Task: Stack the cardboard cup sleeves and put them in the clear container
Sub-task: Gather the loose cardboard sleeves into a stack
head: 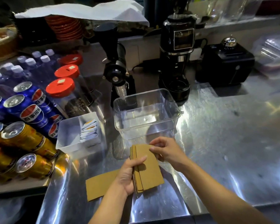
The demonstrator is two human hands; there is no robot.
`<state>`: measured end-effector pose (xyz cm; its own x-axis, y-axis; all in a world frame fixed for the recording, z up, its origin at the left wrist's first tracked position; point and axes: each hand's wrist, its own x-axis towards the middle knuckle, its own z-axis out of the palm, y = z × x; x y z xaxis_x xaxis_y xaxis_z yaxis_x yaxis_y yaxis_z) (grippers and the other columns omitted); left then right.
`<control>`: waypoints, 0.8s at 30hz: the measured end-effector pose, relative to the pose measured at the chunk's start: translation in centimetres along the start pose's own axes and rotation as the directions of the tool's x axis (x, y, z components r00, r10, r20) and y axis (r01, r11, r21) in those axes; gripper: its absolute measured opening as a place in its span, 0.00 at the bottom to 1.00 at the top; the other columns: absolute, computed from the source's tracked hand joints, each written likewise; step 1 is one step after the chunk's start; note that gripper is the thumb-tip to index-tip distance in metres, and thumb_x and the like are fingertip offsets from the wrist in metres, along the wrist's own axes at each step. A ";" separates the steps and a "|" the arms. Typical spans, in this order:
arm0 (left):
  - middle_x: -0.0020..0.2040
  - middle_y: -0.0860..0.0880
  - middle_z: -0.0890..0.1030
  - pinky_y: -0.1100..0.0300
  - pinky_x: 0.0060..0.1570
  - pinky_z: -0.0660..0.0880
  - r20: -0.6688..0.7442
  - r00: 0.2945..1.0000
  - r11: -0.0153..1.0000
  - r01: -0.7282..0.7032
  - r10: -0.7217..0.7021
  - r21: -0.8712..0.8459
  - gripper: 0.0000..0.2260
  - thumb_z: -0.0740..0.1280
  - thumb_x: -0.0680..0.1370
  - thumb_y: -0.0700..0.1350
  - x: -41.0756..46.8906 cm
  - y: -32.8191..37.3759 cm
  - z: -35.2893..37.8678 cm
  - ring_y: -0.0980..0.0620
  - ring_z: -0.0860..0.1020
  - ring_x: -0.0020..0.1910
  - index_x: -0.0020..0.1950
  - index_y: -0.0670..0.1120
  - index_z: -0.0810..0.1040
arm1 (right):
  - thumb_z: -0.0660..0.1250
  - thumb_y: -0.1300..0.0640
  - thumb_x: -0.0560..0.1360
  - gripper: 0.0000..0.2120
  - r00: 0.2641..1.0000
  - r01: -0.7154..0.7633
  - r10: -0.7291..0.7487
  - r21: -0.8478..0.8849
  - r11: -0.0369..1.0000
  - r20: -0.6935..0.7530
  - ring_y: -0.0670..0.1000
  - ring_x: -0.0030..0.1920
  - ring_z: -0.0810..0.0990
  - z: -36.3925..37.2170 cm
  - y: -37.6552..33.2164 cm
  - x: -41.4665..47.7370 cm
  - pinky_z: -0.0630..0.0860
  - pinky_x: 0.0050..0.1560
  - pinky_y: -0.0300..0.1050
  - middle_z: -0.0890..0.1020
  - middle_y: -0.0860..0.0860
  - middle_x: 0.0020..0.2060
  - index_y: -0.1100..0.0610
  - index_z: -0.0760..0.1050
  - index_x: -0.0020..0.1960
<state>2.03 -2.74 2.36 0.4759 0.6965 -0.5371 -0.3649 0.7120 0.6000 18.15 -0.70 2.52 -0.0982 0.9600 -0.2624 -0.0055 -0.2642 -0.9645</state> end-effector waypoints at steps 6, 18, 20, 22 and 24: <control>0.38 0.38 0.84 0.47 0.39 0.81 0.037 0.997 0.996 0.059 -0.061 0.062 0.13 0.66 0.61 0.33 -0.3 0.2 -0.1 0.41 0.82 0.36 0.41 0.41 0.84 | 0.74 0.60 0.66 0.12 0.999 0.031 -0.022 -0.191 0.981 0.050 0.44 0.38 0.77 -0.6 0.1 -0.1 0.74 0.36 0.33 0.79 0.45 0.39 0.49 0.77 0.45; 0.54 0.34 0.76 0.46 0.45 0.76 0.177 0.946 0.866 0.160 -0.272 0.473 0.31 0.68 0.66 0.31 -0.4 1.3 1.2 0.38 0.77 0.49 0.66 0.50 0.65 | 0.72 0.65 0.67 0.10 0.910 0.029 0.064 -0.218 0.976 0.410 0.44 0.38 0.79 -3.7 -1.6 0.1 0.75 0.37 0.36 0.81 0.47 0.36 0.51 0.78 0.42; 0.52 0.40 0.77 0.56 0.40 0.79 0.112 0.979 0.701 0.041 -0.170 0.712 0.26 0.69 0.67 0.31 -0.2 1.5 1.3 0.47 0.78 0.46 0.62 0.48 0.71 | 0.71 0.68 0.67 0.11 0.937 0.020 0.041 -0.171 0.985 0.346 0.45 0.37 0.79 -4.7 -1.2 0.1 0.75 0.36 0.37 0.80 0.48 0.35 0.53 0.77 0.40; 0.45 0.45 0.79 0.68 0.33 0.75 0.015 0.998 0.590 -0.048 0.060 0.806 0.16 0.70 0.67 0.32 0.2 1.2 1.3 0.58 0.78 0.36 0.51 0.47 0.77 | 0.71 0.71 0.66 0.12 0.967 0.014 0.023 -0.146 0.989 0.252 0.46 0.36 0.78 -5.7 -0.6 0.0 0.76 0.37 0.37 0.79 0.49 0.34 0.55 0.76 0.39; 0.36 0.48 0.78 0.71 0.30 0.71 -0.078 0.956 0.566 -0.101 0.284 0.818 0.11 0.71 0.66 0.33 0.9 0.5 1.1 0.62 0.75 0.29 0.39 0.47 0.76 | 0.69 0.73 0.65 0.14 0.987 0.030 -0.006 -0.147 0.989 0.159 0.47 0.37 0.77 -6.4 0.4 -0.1 0.77 0.39 0.38 0.78 0.51 0.34 0.55 0.75 0.39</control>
<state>3.17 -1.85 2.85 0.2885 0.8746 -0.3896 0.4004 0.2594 0.8789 24.55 -0.34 1.97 -0.2549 0.9345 -0.2484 0.1381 -0.2191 -0.9659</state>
